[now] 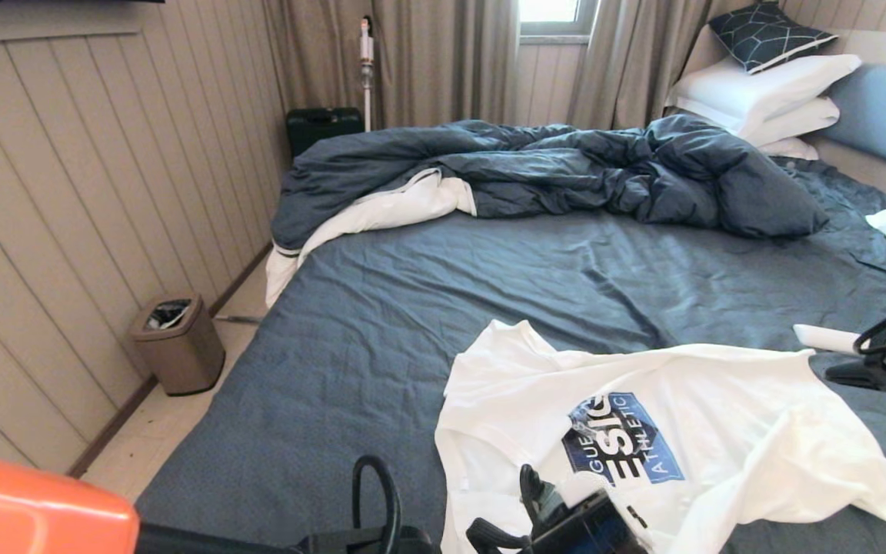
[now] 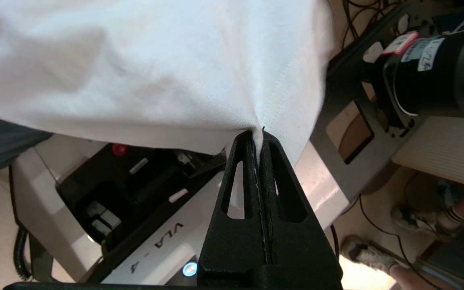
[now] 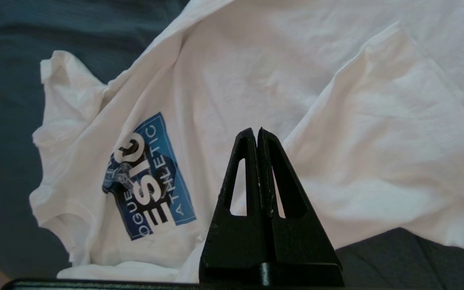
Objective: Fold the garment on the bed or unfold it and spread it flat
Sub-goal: Unford the white T-shirt
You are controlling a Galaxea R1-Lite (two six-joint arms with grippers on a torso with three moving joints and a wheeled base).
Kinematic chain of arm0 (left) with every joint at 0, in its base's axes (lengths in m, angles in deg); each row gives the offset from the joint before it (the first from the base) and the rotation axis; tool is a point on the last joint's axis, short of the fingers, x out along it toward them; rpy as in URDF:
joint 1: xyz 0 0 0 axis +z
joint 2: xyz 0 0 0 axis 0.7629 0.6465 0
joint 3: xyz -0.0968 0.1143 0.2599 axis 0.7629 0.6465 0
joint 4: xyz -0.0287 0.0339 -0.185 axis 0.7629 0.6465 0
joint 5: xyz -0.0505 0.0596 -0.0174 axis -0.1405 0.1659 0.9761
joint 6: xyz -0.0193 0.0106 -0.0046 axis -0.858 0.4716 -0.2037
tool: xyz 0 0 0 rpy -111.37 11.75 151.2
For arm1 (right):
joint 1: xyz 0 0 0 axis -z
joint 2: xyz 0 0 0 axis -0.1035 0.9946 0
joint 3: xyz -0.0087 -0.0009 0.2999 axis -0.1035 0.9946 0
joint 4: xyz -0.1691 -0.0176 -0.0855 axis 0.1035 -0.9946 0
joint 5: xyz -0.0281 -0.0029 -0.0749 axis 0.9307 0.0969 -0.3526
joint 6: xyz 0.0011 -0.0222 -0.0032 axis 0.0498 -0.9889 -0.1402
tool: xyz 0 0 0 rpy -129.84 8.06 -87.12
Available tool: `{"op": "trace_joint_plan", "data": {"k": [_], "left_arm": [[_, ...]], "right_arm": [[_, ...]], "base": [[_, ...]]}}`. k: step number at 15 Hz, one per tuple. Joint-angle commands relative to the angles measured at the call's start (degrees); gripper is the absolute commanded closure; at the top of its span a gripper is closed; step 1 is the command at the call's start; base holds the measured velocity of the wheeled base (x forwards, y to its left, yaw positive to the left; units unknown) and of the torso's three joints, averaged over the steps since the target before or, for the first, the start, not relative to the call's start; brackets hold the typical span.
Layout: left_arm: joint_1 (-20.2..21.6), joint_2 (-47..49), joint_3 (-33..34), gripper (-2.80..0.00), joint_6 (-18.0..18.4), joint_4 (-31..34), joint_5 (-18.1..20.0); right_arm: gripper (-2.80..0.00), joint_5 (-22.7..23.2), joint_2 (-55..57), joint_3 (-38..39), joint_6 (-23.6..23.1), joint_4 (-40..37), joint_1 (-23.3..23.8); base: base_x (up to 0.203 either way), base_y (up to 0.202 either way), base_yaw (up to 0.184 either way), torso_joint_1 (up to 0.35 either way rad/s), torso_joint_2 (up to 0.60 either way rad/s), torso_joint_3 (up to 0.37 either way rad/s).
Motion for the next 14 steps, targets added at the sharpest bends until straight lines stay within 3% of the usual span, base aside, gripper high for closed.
{"op": "trace_joint_plan", "data": {"k": [1,8,9,12,14], "left_arm": [[-4.48,1.86,-1.25,0.0,-0.06,0.75,0.48],[-6.11,4.22,-1.9,0.0,-0.18,0.76,-0.09],[-6.11,4.99,-2.25,-2.8,-0.59,0.76,-1.17],[-4.82,6.04,-3.63,-2.8,-0.64,0.22,-3.51],[-0.73,5.99,-6.01,-2.8,-0.08,0.28,-3.9]], "right_arm": [[0.0,0.19,0.18,0.0,-0.02,-0.06,-0.01],[0.0,0.36,0.1,0.07,-0.02,-0.06,0.17],[0.0,0.36,0.1,0.08,-0.02,-0.06,0.17],[0.0,0.55,-0.08,0.47,-0.02,-0.06,0.08],[0.0,1.04,-0.08,0.54,-0.02,-0.06,0.08]], "base": [[0.0,0.0,0.0,0.0,0.0,0.0],[0.0,0.0,0.0,0.0,0.0,0.0],[0.0,0.0,0.0,0.0,0.0,0.0],[0.0,0.0,0.0,0.0,0.0,0.0],[0.0,0.0,0.0,0.0,0.0,0.0]]}}
